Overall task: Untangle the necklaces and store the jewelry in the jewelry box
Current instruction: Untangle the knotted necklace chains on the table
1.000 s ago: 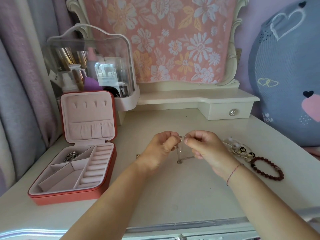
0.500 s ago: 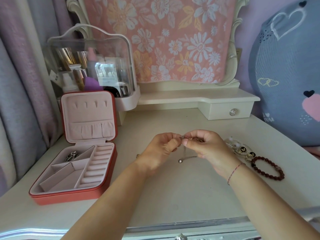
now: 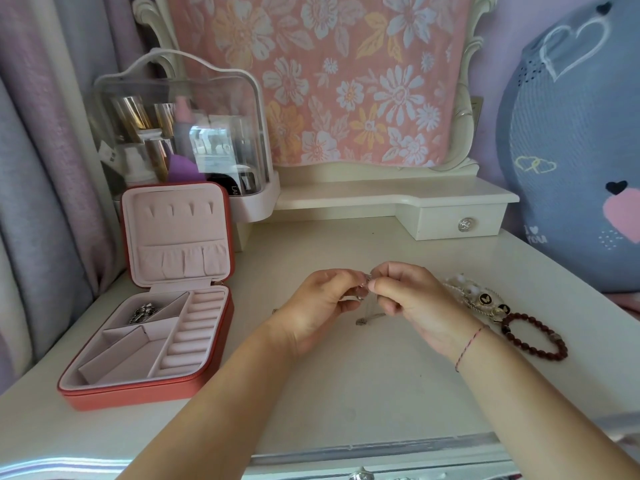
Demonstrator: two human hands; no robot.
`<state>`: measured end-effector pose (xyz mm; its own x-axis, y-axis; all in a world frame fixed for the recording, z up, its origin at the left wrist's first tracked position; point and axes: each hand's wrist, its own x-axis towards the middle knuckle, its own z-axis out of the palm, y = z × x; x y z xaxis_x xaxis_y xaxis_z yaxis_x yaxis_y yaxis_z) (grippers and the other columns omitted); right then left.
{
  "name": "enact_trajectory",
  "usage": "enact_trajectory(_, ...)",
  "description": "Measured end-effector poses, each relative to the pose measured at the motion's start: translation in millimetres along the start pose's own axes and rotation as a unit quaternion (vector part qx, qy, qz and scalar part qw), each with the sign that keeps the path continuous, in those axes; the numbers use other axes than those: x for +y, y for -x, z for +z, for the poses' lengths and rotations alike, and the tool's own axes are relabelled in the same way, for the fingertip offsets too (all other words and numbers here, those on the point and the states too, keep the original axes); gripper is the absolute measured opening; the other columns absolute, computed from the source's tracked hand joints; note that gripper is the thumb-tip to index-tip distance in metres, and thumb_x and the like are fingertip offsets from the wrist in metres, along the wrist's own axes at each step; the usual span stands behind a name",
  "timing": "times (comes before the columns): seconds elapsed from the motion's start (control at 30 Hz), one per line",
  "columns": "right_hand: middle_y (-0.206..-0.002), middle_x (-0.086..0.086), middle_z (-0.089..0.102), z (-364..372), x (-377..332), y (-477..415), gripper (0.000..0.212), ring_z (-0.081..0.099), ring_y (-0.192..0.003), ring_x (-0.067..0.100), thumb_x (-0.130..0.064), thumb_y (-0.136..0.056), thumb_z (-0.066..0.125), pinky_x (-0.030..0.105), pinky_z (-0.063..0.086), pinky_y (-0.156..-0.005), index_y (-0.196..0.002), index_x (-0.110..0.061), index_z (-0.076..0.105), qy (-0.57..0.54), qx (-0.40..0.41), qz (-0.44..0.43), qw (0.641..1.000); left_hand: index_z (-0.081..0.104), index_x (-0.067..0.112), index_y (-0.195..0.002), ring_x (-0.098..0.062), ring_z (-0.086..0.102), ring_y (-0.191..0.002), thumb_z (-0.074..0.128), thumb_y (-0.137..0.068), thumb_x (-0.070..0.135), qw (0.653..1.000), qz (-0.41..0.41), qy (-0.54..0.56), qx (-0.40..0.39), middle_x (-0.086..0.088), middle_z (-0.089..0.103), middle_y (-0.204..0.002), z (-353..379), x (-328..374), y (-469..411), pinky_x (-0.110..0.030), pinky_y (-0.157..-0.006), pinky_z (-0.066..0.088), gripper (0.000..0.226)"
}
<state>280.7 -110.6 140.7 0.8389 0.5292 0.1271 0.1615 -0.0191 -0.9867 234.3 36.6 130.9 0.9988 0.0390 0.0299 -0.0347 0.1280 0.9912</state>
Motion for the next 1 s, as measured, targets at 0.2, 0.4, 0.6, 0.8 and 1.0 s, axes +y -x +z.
enact_trajectory(0.2, -0.059, -0.002, 0.050, -2, 4, -2, 0.021, 0.047, -0.058, 0.011, 0.001, -0.076, 0.058, 0.022, 0.038, -0.061, -0.065, -0.017, 0.053, 0.015, 0.001, -0.015, 1.000, 0.061, 0.011, -0.079, -0.009, 0.057, -0.079, 0.056, -0.070, 0.024, 0.999, -0.008, 0.046, -0.010, 0.000, 0.062, -0.084, -1, 1, -1, -0.024, -0.072, 0.043, 0.018)
enact_trajectory(0.4, -0.076, 0.007, 0.059, -4, 0, -2, 0.012, 0.060, -0.068, 0.016, -0.008, -0.070, 0.059, 0.029, 0.040, -0.068, -0.073, -0.016, 0.050, -0.129, -0.019, 0.010, 0.991, 0.058, 0.023, -0.063, -0.016, 0.055, -0.091, 0.053, -0.075, 0.028, 1.000, 0.009, 0.014, -0.011, -0.003, 0.060, -0.092, -3, 2, -1, -0.028, -0.078, 0.041, 0.015)
enact_trajectory(0.6, -0.080, 0.007, 0.070, -9, -4, -3, 0.022, 0.060, -0.063, 0.011, 0.000, -0.090, 0.045, 0.025, 0.033, -0.058, -0.079, -0.019, 0.047, -0.211, -0.011, 0.052, 0.976, 0.053, 0.025, -0.053, -0.012, 0.057, -0.081, 0.057, -0.087, 0.032, 0.998, 0.013, 0.056, 0.025, 0.004, 0.064, -0.082, -4, 6, -1, -0.028, -0.077, 0.041, 0.034)
enact_trajectory(0.8, -0.073, 0.003, 0.068, -16, -5, -4, 0.022, 0.053, -0.063, 0.010, -0.004, -0.089, 0.043, 0.023, 0.034, -0.062, -0.076, -0.020, 0.048, -0.312, 0.005, 0.078, 0.947, 0.051, 0.024, -0.052, -0.013, 0.056, -0.077, 0.059, -0.080, 0.039, 0.993, 0.004, 0.107, 0.045, 0.002, 0.062, -0.079, -4, 9, 0, -0.028, -0.076, 0.041, 0.032)
enact_trajectory(1.0, -0.065, 0.000, 0.065, -20, -5, -6, 0.021, 0.056, -0.070, 0.012, -0.006, -0.090, 0.047, 0.025, 0.036, -0.068, -0.075, -0.020, 0.050, -0.335, 0.042, 0.085, 0.938, 0.049, 0.019, -0.055, -0.020, 0.064, -0.085, 0.059, -0.080, 0.026, 0.963, 0.019, 0.258, 0.072, -0.003, 0.062, -0.070, -10, 14, 0, -0.034, -0.093, 0.046, 0.028)
